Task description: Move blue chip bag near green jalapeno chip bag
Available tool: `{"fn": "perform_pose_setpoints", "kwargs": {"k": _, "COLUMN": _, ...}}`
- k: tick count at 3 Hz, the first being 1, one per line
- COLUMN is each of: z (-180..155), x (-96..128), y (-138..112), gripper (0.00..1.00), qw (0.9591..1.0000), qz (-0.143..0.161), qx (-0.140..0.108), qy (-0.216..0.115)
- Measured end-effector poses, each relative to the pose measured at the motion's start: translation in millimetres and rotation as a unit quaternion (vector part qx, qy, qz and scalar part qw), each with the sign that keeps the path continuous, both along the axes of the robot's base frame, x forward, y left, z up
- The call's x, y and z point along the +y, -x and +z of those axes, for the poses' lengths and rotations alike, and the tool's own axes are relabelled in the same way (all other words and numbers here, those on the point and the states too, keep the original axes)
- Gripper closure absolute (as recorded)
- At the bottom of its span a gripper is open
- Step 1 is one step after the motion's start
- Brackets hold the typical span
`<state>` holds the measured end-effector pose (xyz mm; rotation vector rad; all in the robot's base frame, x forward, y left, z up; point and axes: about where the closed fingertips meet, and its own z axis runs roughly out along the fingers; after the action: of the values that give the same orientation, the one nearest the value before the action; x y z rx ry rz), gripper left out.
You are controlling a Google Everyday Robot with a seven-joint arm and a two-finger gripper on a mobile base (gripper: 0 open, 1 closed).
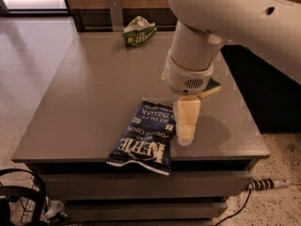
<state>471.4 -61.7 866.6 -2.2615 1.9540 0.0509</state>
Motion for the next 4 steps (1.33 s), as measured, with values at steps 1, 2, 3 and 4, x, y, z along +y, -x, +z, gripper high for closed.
{"fn": "perform_pose_setpoints", "kwargs": {"k": 1, "z": -29.4, "x": 3.5, "y": 8.9, "gripper": 0.0, "qw": 0.9998, "qz": 0.006, "qx": 0.012, "qy": -0.013}}
{"fn": "perform_pose_setpoints", "kwargs": {"k": 2, "z": -43.7, "x": 23.4, "y": 25.1, "gripper": 0.02, "qw": 0.9986, "qz": 0.03, "qx": 0.022, "qy": -0.037}}
{"fn": "perform_pose_setpoints", "kwargs": {"k": 3, "z": -45.3, "x": 40.6, "y": 38.5, "gripper": 0.25, "qw": 0.9968, "qz": 0.048, "qx": 0.028, "qy": -0.058}}
{"fn": "perform_pose_setpoints", "kwargs": {"k": 4, "z": -45.1, "x": 41.3, "y": 39.1, "gripper": 0.49, "qw": 0.9968, "qz": 0.049, "qx": 0.027, "qy": -0.057}}
